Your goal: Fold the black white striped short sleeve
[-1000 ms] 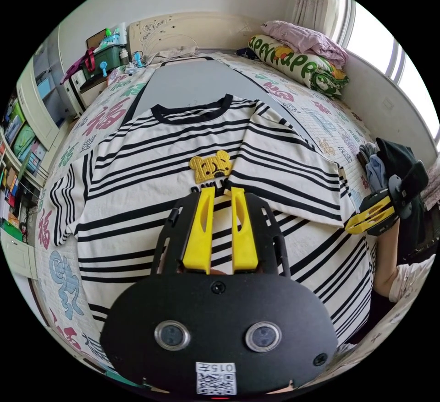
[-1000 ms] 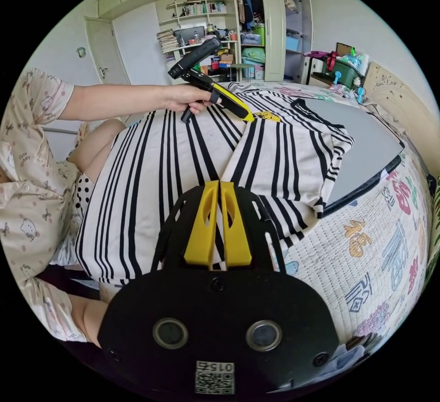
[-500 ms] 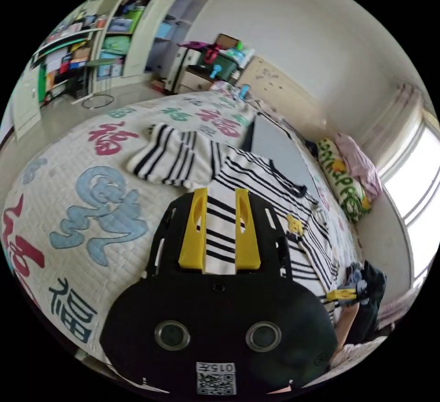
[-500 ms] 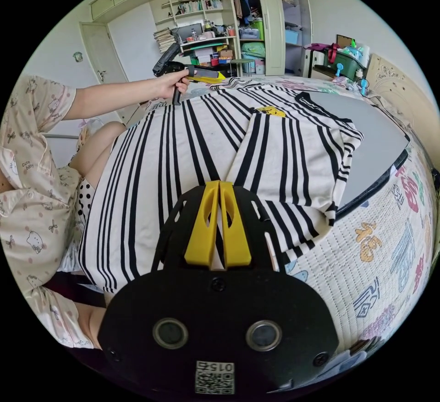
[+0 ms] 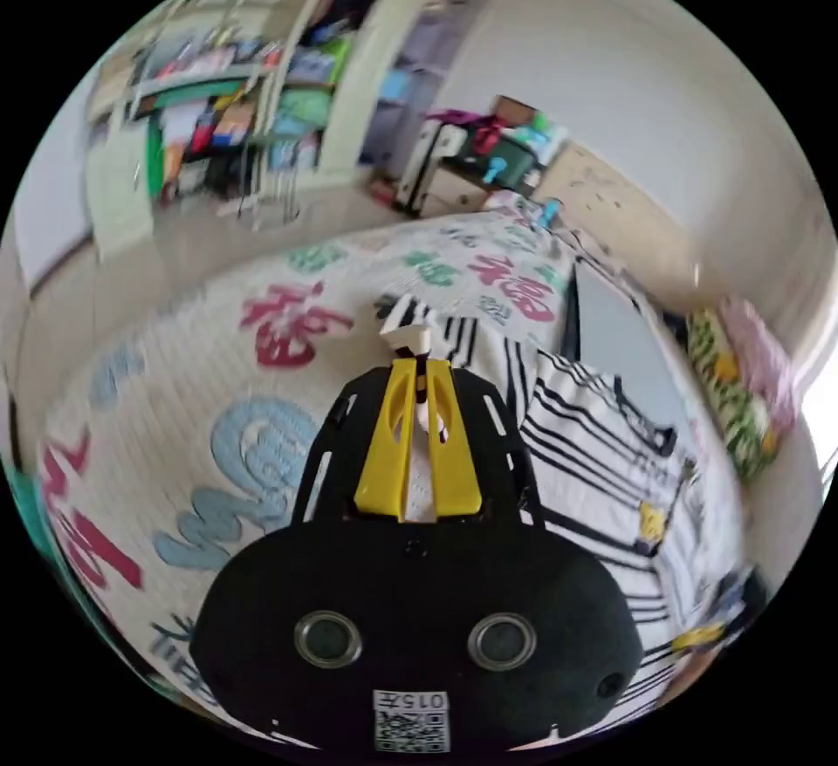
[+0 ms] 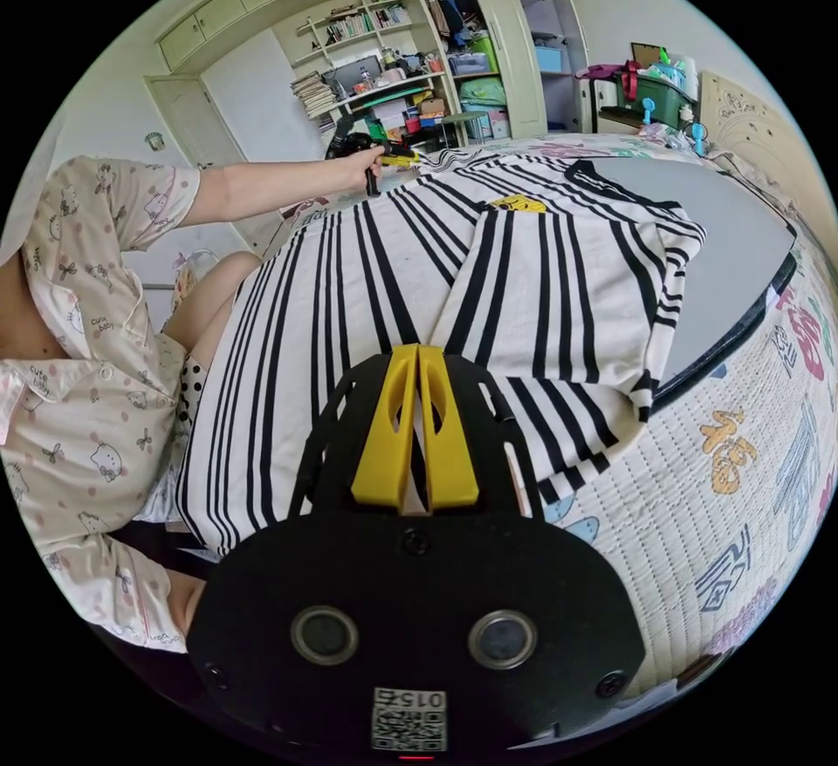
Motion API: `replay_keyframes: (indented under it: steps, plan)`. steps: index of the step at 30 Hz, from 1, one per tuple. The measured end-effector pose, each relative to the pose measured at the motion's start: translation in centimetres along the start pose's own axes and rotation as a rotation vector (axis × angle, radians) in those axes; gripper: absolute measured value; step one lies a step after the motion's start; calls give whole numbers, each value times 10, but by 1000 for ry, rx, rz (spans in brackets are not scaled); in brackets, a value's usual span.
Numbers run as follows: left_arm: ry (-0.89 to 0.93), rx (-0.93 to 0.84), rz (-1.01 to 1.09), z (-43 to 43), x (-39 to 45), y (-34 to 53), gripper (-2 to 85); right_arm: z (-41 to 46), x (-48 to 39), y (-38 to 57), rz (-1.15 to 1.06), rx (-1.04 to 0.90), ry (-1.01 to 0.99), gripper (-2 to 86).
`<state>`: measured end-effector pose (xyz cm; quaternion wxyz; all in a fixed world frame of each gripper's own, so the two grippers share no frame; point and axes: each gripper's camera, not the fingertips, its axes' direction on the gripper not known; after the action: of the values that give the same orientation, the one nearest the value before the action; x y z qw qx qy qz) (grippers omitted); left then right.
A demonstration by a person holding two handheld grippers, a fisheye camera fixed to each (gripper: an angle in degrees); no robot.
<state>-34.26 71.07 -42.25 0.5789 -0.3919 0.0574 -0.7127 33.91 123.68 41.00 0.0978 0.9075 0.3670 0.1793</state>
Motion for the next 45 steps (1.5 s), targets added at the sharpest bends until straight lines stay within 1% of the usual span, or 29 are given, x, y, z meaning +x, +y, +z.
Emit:
replay_keyframes:
  steps: [1, 2, 3, 4, 5, 6, 7, 9, 11, 12, 13, 15, 16, 18, 21, 24, 29, 32, 34, 38, 41, 42, 44, 45]
  plan:
    - [-81, 64, 249, -14, 64, -2, 5, -2, 2, 1, 1, 0, 0, -10]
    - [-98, 94, 394, -20, 99, 2, 5, -3, 3, 1, 1, 0, 0, -10]
    - [-89, 129, 690, -35, 169, 24, 4, -5, 5, 2, 2, 0, 0, -10]
    - [-19, 139, 962, -51, 227, 62, 5, -8, 7, 4, 3, 0, -1, -10]
    - [29, 130, 1089, -57, 251, 84, 5, -8, 8, 4, 3, 0, -1, -10]
    - [99, 81, 1297, -65, 287, 128, 6, -10, 10, 6, 4, 0, -3, -10]
    - [122, 7, 1410, -65, 311, 162, 7, -12, 12, 7, 5, 0, -5, -10]
    - [132, -83, 1495, -55, 327, 197, 8, -15, 15, 9, 6, 0, -8, -9]
    - [105, -144, 1519, -39, 330, 213, 10, -17, 17, 11, 4, 0, -7, -9]
    - [108, -153, 1479, -34, 329, 214, 10, -18, 19, 13, 3, 0, -6, -9]
    - [122, -122, 1456, -39, 331, 211, 11, -19, 20, 14, 2, 0, -6, -8]
    - [129, -115, 1412, -46, 336, 204, 11, -20, 24, 17, 3, 0, -8, -8]
    - [162, -115, 1398, -52, 339, 199, 12, -21, 26, 19, 4, 0, -11, -8]
    - [183, -124, 1411, -58, 345, 196, 12, -22, 29, 21, 3, -1, -15, -7]
    - [161, -122, 1457, -62, 352, 198, 13, -23, 35, 26, 6, 0, -20, -7]
    - [190, -179, 1472, -58, 354, 200, 16, -25, 42, 33, 12, 2, -35, -7]
    - [188, -210, 1491, -59, 352, 199, 27, -22, 62, 41, 41, 1, -87, -7]
    - [210, -237, 1475, -69, 353, 190, 44, -19, 70, 46, 52, 3, -95, -6]
    - [262, -236, 1465, -82, 356, 180, 65, -14, 73, 49, 49, 1, -88, -6]
    - [297, -268, 1447, -83, 365, 177, 85, -11, 75, 54, 29, 18, -82, -4]
    - [262, -301, 1412, -65, 360, 180, 83, -16, 76, 61, -9, 56, -116, 1]
    - [268, -289, 1363, -59, 354, 176, 80, -24, 77, 63, -8, 94, -107, 5]
    - [282, -277, 1316, -54, 343, 172, 75, -43, 80, 66, 20, 211, -87, 20]
    - [253, -275, 1316, -49, 337, 173, 72, -54, 84, 67, 51, 303, -70, 49]
